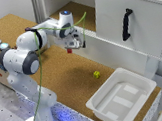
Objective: Place the pink object on top of the drawer
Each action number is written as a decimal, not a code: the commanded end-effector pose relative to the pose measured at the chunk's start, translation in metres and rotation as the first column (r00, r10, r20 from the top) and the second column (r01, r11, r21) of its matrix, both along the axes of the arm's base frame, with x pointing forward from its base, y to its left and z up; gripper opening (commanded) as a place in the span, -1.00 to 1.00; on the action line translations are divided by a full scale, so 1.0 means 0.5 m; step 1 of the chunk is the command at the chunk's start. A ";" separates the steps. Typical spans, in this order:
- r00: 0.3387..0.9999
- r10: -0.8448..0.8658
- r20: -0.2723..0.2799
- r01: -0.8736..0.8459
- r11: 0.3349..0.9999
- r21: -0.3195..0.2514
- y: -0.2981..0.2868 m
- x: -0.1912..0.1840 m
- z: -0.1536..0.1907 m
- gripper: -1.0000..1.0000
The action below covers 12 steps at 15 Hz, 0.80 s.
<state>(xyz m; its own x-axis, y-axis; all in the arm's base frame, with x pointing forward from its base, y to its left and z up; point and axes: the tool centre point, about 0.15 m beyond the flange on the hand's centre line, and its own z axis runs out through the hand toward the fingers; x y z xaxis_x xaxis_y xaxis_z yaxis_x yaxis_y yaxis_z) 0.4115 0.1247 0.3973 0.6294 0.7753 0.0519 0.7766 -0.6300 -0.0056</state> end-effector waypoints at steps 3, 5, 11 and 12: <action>0.920 0.389 -0.043 -0.387 0.920 0.056 0.141 -0.047 0.087 -1.00; 0.882 0.470 -0.036 -0.466 0.882 0.070 0.190 -0.086 0.110 -1.00; 0.851 0.526 -0.006 -0.524 0.849 0.064 0.359 -0.141 0.107 -1.00; 0.854 0.520 0.000 -0.519 0.853 0.043 0.382 -0.141 0.104 -1.00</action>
<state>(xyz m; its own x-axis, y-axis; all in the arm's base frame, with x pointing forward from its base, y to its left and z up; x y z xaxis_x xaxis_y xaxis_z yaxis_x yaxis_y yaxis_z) 0.3488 0.2517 0.4467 0.1544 0.9797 0.1279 0.9874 -0.1483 -0.0561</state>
